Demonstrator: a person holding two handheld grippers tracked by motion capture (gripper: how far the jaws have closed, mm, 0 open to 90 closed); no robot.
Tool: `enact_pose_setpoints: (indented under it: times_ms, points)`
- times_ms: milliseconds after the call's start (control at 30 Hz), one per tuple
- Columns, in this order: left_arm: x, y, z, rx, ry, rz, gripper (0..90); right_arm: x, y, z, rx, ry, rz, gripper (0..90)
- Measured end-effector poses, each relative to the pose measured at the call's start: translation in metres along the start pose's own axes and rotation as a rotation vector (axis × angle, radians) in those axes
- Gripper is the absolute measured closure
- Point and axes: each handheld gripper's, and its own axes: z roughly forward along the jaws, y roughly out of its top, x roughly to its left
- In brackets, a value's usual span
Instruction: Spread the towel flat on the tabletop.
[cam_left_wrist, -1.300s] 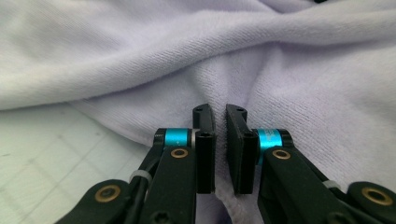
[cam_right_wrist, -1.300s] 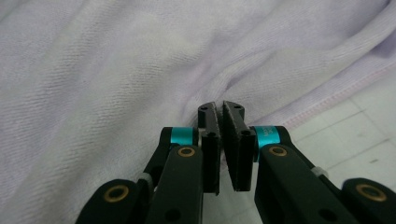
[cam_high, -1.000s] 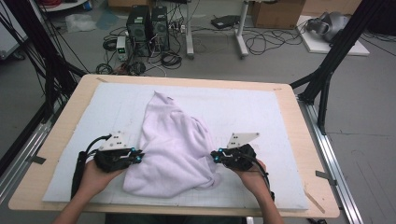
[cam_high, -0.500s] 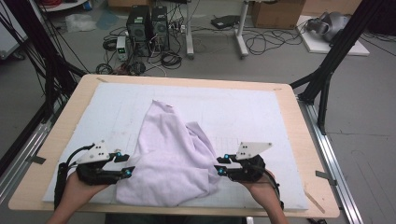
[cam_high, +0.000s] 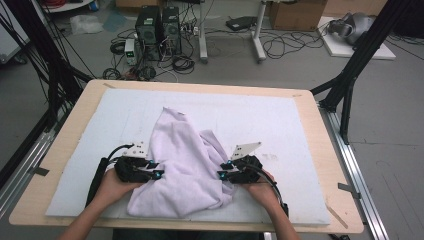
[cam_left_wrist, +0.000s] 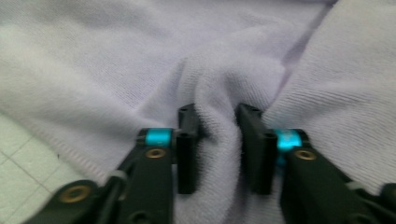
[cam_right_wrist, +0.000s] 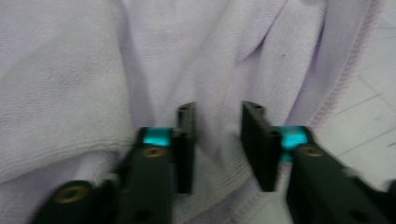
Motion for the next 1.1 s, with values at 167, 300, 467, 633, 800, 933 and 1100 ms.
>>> enact_pose_setpoints:
  times_ms: [167, 300, 467, 633, 800, 933, 1100]
  points:
    - [-0.008, -0.004, -0.012, -0.009, -0.002, 0.011, 77.8, 0.008, 0.001, -0.003, 0.032, 0.010, -0.045, 85.7]
    - [-0.020, -0.011, -0.028, -0.024, 0.008, 0.029, 78.2, 0.022, -0.002, -0.014, 0.023, 0.022, -0.067, 85.8]
    - [-0.046, -0.025, -0.051, -0.055, -0.003, 0.038, 78.2, 0.043, -0.013, -0.028, -0.005, 0.069, -0.078, 85.8]
    - [-0.065, -0.030, -0.064, -0.098, 0.007, 0.078, 70.9, 0.069, -0.018, -0.035, 0.009, 0.124, -0.123, 81.8]
    - [-0.053, -0.020, -0.069, -0.157, 0.032, 0.055, 53.4, 0.060, -0.006, -0.046, -0.053, 0.102, -0.110, 65.9]
    - [-0.036, -0.008, -0.068, -0.191, 0.045, 0.034, 50.5, 0.040, 0.002, -0.043, -0.092, 0.076, -0.084, 60.8]
    - [-0.011, 0.001, -0.045, -0.140, 0.060, 0.012, 50.4, 0.016, 0.009, -0.026, -0.093, 0.030, -0.055, 58.6]
